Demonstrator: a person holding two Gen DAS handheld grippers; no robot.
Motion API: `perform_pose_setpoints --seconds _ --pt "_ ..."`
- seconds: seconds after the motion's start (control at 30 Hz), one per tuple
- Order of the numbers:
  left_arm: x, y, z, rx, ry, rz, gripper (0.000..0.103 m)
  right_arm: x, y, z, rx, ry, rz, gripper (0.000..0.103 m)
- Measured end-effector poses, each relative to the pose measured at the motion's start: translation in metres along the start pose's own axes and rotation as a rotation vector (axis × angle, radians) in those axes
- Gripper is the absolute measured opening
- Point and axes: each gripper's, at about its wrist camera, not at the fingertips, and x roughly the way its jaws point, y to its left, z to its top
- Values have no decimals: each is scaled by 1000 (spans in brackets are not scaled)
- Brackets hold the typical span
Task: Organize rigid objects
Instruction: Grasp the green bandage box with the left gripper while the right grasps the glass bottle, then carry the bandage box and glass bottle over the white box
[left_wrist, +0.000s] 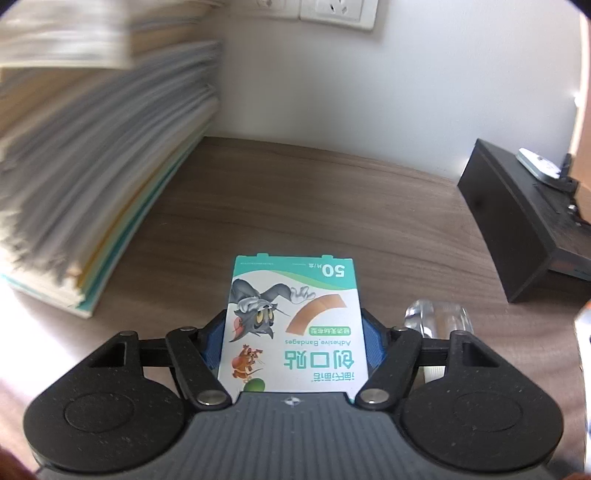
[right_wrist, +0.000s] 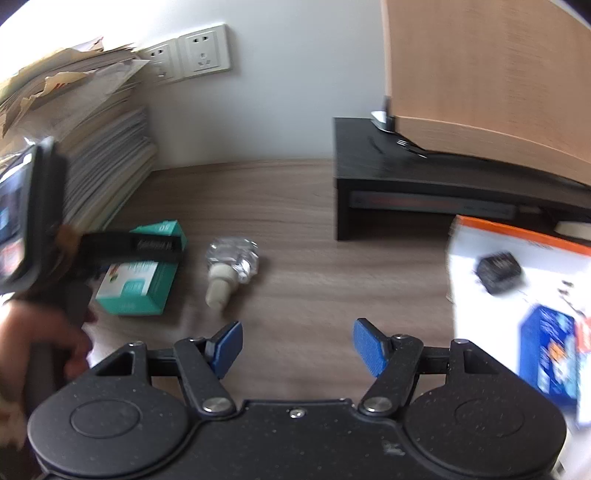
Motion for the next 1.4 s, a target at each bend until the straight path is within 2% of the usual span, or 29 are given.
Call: perform_pose_setpoints --seconds 0.2,0.4,0.47,0.5,0.63,0.77,1.0,1.4 --pt "-47 24 -29 29 -29 -6 72 50 28 28 -30 -1 76 80" --pt "-66 46 -44 -7 -12 -2 72 96 54 40 -41 23 60 78" --pt "-67 50 -46 -14 -7 1 72 106 61 43 -64 40 31 70" --pt "-67 51 -47 -20 -6 3 72 109 64 43 -75 36 13 61" --pt "-71 54 -48 -28 -11 3 72 107 66 40 -85 18 -17 60" --pt "-69 42 -43 -23 -23 -6 72 84 61 36 -90 -20 1 60" --pt "-89 9 -42 25 -63 -64 72 20 37 26 -75 -95 10 60" --pt "-142 -93 -69 126 -97 -215 71 -96 -52 -8 34 -156 -94 60"
